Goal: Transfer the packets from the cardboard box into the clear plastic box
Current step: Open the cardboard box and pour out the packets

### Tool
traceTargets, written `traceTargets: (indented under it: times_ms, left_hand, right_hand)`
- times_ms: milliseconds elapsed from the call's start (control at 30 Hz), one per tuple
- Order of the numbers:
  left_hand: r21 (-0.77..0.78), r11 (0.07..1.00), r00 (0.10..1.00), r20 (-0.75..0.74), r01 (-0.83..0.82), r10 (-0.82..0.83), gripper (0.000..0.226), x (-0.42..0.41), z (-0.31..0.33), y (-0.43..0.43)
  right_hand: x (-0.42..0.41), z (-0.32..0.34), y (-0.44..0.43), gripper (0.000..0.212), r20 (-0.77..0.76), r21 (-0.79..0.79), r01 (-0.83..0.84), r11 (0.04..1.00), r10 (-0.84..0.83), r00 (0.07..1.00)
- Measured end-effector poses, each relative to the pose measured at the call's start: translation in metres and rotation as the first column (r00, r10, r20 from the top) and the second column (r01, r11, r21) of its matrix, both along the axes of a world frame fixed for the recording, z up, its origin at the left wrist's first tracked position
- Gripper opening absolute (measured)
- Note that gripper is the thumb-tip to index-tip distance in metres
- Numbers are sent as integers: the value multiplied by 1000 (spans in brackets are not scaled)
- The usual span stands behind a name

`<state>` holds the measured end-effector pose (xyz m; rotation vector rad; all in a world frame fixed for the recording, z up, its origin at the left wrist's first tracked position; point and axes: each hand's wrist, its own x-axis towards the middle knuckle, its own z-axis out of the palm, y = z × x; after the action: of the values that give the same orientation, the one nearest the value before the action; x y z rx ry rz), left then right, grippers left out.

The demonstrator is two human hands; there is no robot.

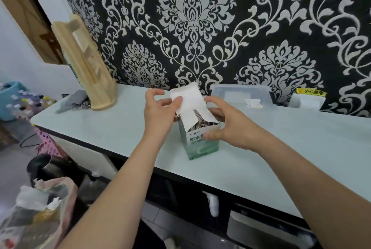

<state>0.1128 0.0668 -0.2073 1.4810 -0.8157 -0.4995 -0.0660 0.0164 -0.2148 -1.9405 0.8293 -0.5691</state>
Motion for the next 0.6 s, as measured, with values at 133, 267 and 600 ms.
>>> traceTargets:
  times_ms: [133,267,600]
  left_hand:
    - [42,999,965,261,15,-26,25,12,-3,0]
    - [277,948,931,277,159,-237,35,21,-3,14]
    - [206,978,955,293,-9,-53,33,13,6,2]
  right_hand:
    - [22,6,2,77,55,-18,-1,1000,2,998]
    - [45,5,2,60,52,-60,82,995,-79,996]
    - [45,16,2,42,15,-332,277,902,-288,957]
